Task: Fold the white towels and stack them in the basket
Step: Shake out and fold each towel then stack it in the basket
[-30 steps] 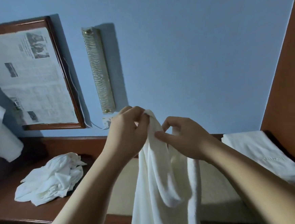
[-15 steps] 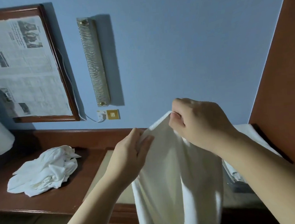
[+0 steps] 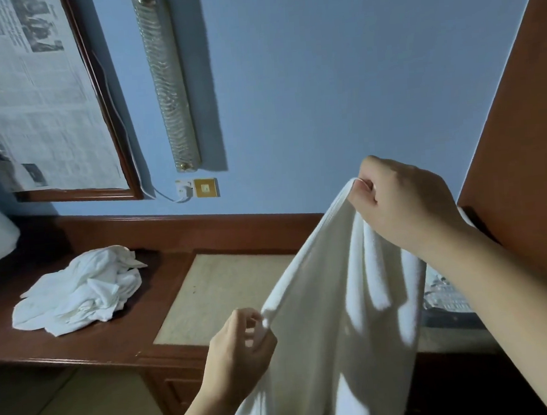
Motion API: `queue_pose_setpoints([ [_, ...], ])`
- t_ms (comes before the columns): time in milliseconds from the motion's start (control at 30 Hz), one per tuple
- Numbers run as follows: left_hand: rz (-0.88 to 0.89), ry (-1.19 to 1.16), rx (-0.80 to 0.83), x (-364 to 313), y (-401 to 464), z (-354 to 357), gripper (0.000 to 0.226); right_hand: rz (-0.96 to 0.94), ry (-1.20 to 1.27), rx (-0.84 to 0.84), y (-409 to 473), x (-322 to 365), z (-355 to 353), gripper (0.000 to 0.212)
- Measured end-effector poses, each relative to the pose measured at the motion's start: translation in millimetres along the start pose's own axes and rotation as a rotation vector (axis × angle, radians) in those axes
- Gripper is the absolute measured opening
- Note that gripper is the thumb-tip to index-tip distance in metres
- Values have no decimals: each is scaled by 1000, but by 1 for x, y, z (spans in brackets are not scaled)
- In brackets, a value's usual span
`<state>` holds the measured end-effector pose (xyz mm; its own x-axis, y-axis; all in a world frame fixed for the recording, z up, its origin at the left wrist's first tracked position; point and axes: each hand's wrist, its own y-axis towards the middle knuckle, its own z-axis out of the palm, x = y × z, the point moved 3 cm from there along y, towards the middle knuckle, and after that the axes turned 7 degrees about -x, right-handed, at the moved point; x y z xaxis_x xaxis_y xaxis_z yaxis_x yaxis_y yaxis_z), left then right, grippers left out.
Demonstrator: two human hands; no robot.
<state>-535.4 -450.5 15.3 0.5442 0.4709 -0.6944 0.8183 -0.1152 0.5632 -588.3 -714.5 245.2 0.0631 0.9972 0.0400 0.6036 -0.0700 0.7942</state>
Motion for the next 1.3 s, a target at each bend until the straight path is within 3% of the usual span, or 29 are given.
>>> queue_pose_setpoints([
  [100,200,-3,-163,10,-11,-3,8,6,8,16,-2,-1,4,22],
  [133,205,5,-218,15,-12,-4,7,-4,11,21,-2,-1,5,22],
  [300,-166,-93,-270,18,-4,-14,15,-9,28,59,-5,2,13,21],
  [367,-189,-95,-202,20,2,-12,18,-7,36,63,-5,5,14,21],
  [500,68,41,-24,35,-3,-11,19,-5,50,72,-6,9,13,23],
  [633,240,141,19,66,-18,-8,24,-1,52,89,-12,8,14,26],
  [700,158,154,71,83,-28,-6,13,30,48,100,-14,1,17,26],
  [800,-96,126,166,104,-42,-10,45,136,37,107,-16,-14,21,23],
  [867,-184,115,155,110,-47,-13,54,194,31,108,-17,-23,23,23],
  [1033,-326,58,26,86,-25,-15,32,335,-25,173,-23,-42,35,25],
  [1133,-267,-25,44,43,8,-11,33,428,-26,356,-36,-44,52,21],
  [1200,-194,-59,113,8,32,-8,34,464,121,530,-48,-32,63,12],
  [1300,-53,-73,269,-39,61,-1,38,427,481,809,-68,7,72,52],
])
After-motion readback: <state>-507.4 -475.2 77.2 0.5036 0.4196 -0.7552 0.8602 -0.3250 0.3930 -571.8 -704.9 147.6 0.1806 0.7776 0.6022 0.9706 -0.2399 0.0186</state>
